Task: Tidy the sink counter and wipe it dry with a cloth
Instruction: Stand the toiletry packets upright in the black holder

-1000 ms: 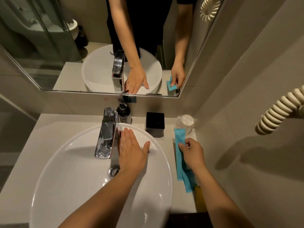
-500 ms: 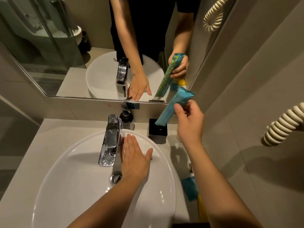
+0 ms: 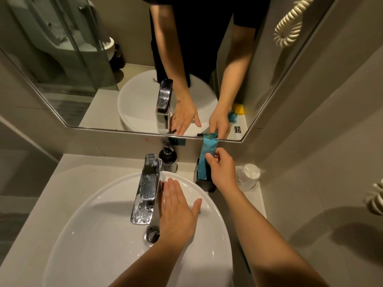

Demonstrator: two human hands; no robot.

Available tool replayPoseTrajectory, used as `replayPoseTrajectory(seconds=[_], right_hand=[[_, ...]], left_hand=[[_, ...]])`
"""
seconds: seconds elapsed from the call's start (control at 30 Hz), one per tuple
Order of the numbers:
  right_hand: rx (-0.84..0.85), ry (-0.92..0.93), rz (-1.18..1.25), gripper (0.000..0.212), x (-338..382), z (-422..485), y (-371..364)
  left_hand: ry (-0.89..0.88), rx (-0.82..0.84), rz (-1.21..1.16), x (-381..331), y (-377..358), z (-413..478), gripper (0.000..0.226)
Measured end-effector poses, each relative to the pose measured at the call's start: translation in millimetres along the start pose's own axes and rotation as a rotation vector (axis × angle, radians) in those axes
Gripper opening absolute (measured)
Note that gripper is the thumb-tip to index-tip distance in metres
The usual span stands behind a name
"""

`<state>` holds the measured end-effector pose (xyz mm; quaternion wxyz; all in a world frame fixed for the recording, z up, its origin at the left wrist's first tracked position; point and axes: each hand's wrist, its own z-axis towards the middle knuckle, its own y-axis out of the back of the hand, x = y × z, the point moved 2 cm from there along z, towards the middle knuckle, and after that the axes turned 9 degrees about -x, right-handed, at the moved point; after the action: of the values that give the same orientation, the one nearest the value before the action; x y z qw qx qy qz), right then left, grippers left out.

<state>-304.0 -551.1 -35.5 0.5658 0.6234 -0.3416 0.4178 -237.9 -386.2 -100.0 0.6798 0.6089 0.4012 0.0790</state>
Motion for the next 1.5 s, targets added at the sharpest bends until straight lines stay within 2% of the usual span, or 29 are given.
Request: replayPoseTrajectory(seconds=[0.33, 0.57, 0.73, 0.93, 1.07, 1.2, 1.5], right_hand=[[-0.059, -0.053, 0.031, 0.030, -5.2, -8.1, 18.6], [-0.196, -0.161, 0.022, 0.024, -40.5, -48.3, 87.0], [-0.271, -0.274, -0.168, 0.025, -78.9, -87.3, 133.1], [-0.187, -0.525, -0.336, 0.035, -120.3, -118.1, 140.0], [-0.136, -0.504, -0.487, 0.036, -138.7, -129.6, 135.0], [-0.129, -0.462, -0.560, 0.025, -149.7, -127.3, 125.4], [-0.141, -0.486, -0.599, 0.021, -163.9, -106.9, 111.6]], left_hand=[[-0.021, -0.004, 0.019, -2.7, 0.2, -3.3, 0.093], [-0.019, 0.038, 0.050, -4.8, 1.0, -5.5, 0.094], [-0.020, 0.043, 0.046, -2.6, -0.8, -2.7, 0.095], [-0.032, 0.031, 0.049, 0.6, -4.0, -0.9, 0.096], [-0.036, 0.024, 0.061, 0.0, -4.1, 0.4, 0.095], [-0.039, 0.016, 0.079, 0.1, -4.5, 1.0, 0.095], [-0.037, 0.006, 0.087, 1.4, -6.6, 2.0, 0.096]])
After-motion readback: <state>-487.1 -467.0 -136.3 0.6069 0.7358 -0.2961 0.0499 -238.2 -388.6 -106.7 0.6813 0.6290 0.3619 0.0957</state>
